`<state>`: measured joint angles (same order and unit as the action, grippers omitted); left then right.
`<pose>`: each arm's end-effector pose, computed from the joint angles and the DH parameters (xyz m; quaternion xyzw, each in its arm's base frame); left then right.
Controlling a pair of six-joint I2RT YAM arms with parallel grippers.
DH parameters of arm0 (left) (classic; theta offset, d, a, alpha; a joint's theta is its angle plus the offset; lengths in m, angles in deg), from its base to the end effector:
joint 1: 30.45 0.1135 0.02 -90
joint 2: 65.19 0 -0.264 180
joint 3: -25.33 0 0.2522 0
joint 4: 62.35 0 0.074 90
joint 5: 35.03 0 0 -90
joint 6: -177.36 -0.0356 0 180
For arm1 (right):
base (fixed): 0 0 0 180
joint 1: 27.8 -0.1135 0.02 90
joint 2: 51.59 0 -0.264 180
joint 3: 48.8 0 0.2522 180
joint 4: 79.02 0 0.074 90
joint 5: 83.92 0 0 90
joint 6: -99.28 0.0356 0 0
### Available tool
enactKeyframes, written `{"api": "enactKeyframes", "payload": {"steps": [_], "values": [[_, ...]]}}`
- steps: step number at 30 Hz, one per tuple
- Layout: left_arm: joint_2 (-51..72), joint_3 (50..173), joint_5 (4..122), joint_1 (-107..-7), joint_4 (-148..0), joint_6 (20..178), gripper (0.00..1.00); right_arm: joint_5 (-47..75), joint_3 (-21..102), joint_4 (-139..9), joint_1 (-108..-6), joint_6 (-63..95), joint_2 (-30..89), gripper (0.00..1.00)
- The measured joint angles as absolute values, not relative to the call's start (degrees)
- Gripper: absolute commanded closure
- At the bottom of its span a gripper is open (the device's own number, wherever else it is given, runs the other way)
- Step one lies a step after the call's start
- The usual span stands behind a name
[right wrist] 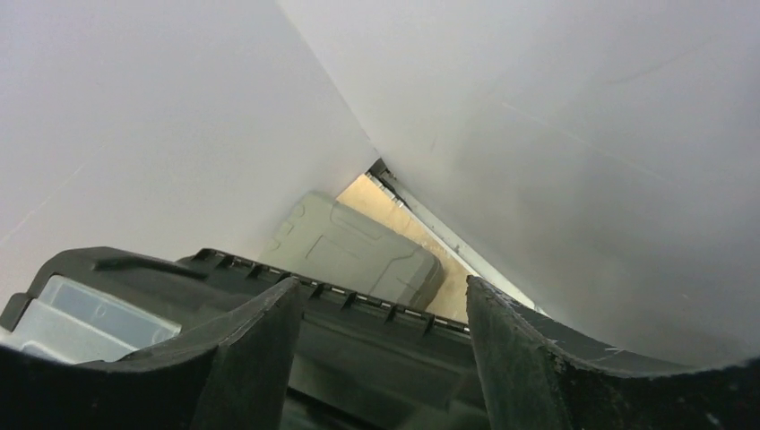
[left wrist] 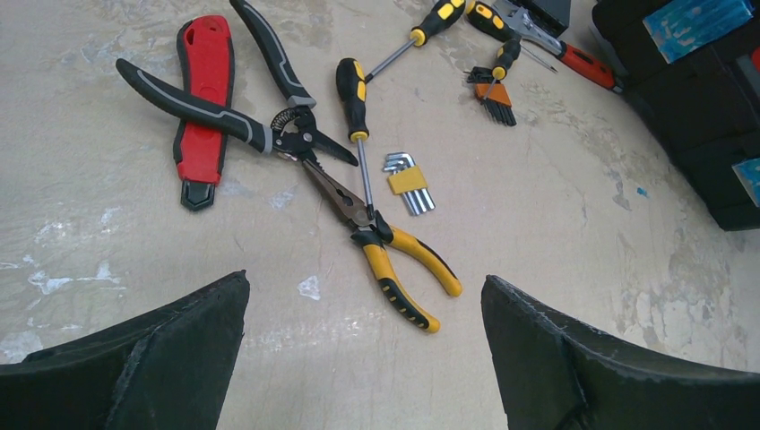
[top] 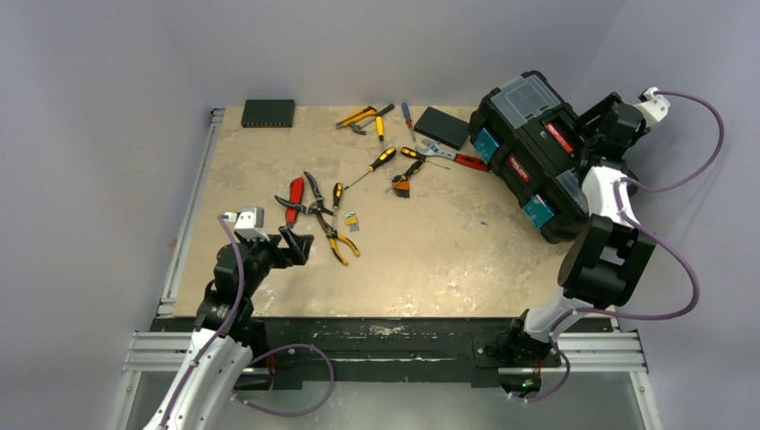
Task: Pack the tool kit
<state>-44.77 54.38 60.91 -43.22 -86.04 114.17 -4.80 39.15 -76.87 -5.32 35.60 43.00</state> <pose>0.1236 -0.0318 0.2150 -0.0656 0.7905 -0.2444 0.5577 0.3664 -0.1589 0.3308 0.3684 0.6628 -0.0502 0.6500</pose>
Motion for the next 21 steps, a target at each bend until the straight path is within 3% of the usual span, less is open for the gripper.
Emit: {"api": "enactKeyframes", "payload": {"steps": [2, 7, 14, 21], "values": [[-44.8, 54.3, 60.9, -43.2, -86.0, 114.1, 0.03, -4.8, 40.1, -77.2, -5.2, 35.1, 44.0, 0.31], [-44.8, 54.3, 60.9, -43.2, -86.0, 114.1, 0.03, -5.0, 46.3, -70.9, -5.2, 36.3, 47.5, 0.16], [-44.7, 54.3, 60.6, -43.2, -86.0, 114.1, 0.03, -4.9, 47.5, -62.3, -4.8, 39.2, 45.8, 0.16], [-44.7, 54.3, 60.5, -43.2, -86.1, 114.2, 0.02, -4.4, 34.3, -69.1, -4.0, 39.8, 35.8, 0.18]]}}
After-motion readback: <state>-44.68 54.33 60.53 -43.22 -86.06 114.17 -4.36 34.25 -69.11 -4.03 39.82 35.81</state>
